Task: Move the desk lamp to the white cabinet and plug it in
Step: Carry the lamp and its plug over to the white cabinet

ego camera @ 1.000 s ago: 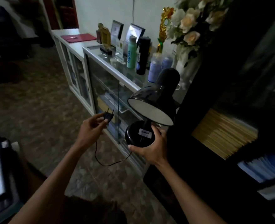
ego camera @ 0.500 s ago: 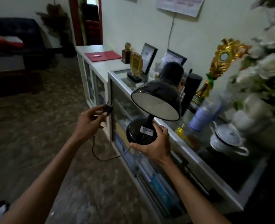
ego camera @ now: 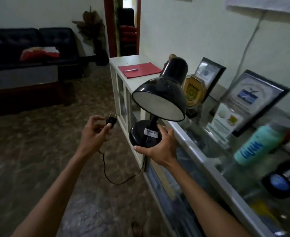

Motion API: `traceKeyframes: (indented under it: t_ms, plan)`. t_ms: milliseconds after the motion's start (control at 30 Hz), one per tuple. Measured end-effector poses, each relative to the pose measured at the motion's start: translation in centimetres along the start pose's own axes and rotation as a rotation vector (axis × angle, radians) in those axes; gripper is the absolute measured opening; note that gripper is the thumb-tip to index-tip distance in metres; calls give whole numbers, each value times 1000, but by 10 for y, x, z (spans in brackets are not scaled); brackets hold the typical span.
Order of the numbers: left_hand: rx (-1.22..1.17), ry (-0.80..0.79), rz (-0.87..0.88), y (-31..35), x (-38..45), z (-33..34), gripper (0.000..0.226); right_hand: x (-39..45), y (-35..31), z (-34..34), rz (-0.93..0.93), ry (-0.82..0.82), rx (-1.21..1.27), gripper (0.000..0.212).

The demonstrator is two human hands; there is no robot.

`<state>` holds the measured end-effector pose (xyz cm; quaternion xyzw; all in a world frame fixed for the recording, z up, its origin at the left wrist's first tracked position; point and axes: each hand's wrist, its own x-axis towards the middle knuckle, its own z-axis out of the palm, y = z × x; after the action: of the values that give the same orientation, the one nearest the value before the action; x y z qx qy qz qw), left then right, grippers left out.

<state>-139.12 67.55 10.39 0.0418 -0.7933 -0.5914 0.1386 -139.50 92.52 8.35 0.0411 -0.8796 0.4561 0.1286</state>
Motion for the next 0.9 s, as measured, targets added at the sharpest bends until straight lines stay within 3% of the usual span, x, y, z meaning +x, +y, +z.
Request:
traceKeyframes:
  t_ms: [367,633,900]
  plan:
    - [64,-10,45,-8,234,-64,18,227,-28,124,-9,22,16,115]
    - [-99,-267,349,25,447,-57,18,365,-17,150,127,198,-71,114]
    - [-238,-519,427,72,607,12,20,468,-25,115,264,403,-109,102]
